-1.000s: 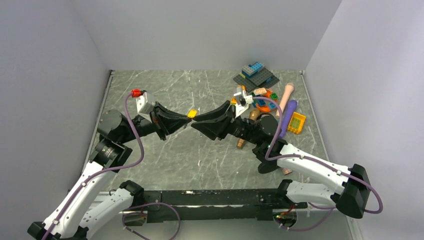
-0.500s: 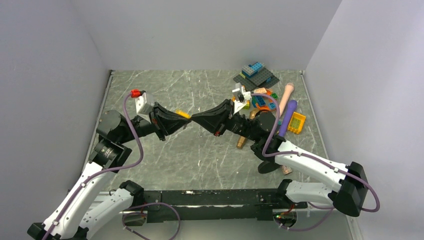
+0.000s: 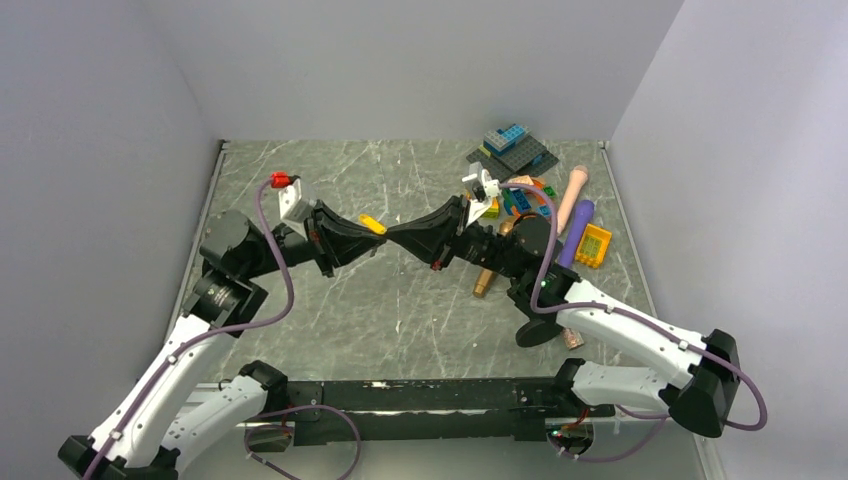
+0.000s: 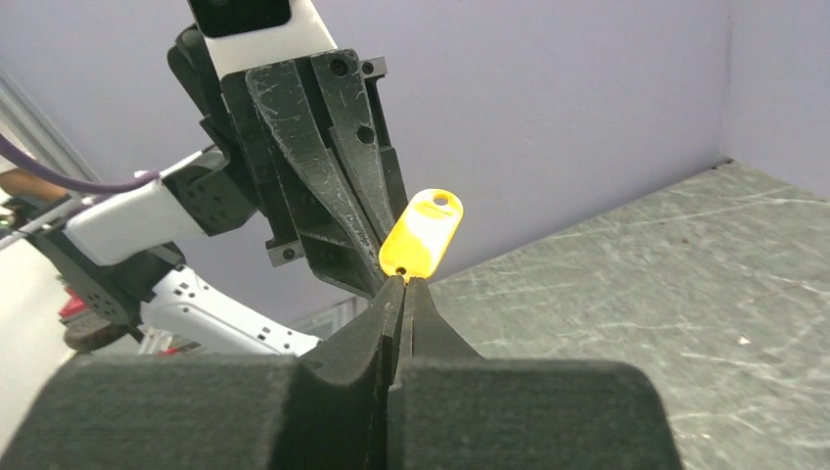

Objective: Remove the keys from the keyring

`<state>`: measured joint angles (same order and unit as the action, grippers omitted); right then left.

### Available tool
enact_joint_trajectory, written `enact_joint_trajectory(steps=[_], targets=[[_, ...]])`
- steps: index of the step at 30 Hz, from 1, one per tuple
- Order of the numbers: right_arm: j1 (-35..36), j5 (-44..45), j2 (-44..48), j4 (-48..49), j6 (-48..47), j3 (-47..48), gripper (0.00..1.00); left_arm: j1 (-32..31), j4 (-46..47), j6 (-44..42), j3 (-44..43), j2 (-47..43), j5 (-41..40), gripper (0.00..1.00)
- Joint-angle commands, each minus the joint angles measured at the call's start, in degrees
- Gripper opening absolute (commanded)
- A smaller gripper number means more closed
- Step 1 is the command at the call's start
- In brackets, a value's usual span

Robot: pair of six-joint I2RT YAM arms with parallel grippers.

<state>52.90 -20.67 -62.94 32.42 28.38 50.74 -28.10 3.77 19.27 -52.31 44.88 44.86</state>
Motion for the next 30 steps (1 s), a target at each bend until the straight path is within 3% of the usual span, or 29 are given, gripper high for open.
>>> enact_joint_trajectory(steps=[1,13,20,30], targets=[[0.88,-3.28,0.97,-10.69,-5.38,6.77,0.00,-0.37,-1.72,-1.07,-2.89,4.59,4.75,0.00],[0.98,-4.78,2.61,-30.61,-15.64,10.67,0.00,-0.61,-2.36,-0.64,-4.83,12.65,12.84,0.00],[0.97,-4.75,3.94,-36.12,-18.81,10.27,0.00,-1.75,-2.16,-0.66,-4.93,13.92,15.42,0.00],[0.97,-3.71,4.10,-45.97,-24.43,11.80,0.00,-7.23,-8.85,-5.39,-7.37,16.74,18.49,0.00]])
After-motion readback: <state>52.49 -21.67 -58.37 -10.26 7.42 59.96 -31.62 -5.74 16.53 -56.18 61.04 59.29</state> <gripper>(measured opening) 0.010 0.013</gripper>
